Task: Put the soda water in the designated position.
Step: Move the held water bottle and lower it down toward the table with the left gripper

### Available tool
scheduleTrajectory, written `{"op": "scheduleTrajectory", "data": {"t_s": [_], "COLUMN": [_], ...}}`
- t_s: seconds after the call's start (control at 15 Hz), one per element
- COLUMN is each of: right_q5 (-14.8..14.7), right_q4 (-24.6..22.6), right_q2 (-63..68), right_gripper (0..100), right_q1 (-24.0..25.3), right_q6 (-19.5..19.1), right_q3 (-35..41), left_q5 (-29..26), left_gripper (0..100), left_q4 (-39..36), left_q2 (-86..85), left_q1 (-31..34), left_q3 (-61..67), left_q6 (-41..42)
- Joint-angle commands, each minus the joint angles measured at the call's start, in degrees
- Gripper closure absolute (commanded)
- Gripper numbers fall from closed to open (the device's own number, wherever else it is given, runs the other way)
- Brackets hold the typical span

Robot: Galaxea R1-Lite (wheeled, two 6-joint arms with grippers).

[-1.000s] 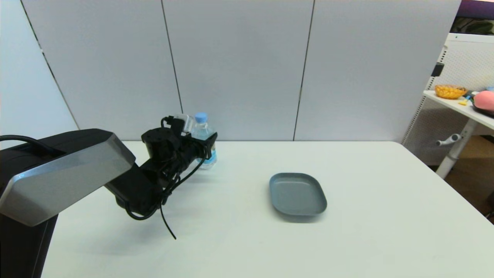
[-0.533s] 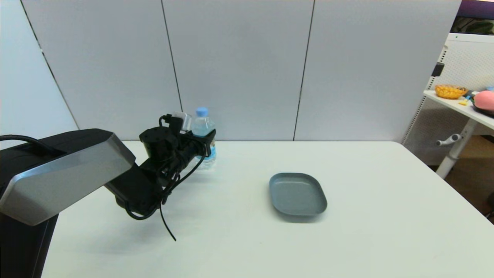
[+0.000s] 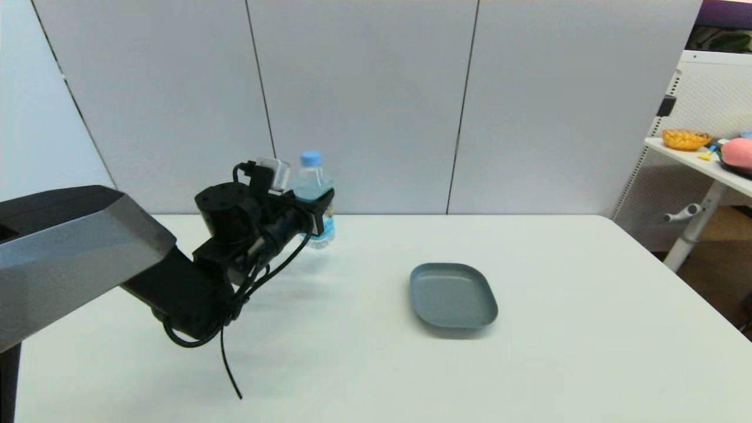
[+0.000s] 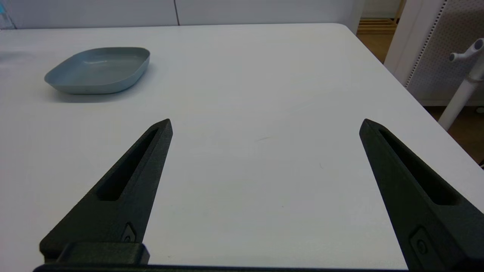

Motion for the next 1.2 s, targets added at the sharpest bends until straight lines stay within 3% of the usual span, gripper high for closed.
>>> {"op": "scheduleTrajectory", "data": {"t_s": [0.07, 0.8, 1.2], "right_q5": [0.01, 0.01, 0.01], "right_q4": [0.00, 0.00, 0.00], "right_q2": [0.07, 0.07, 0.07], "right_gripper": [0, 0, 0], "right_q1": [0.02, 0.02, 0.02], "right_q6": [0.02, -0.07, 0.02], "right_q3": [0.00, 0.00, 0.00], "left_q5": [-0.03, 0.85, 1.55], "left_gripper": [100, 100, 100], "left_q4": [-0.43, -0.78, -5.61], "left_q2": [-8.00, -12.22, -7.21], "left_q1": [-5.18, -26.97, -34.18], "left_q3": [6.53, 12.15, 11.19], "left_q6": [-0.04, 0.31, 0.22]}}
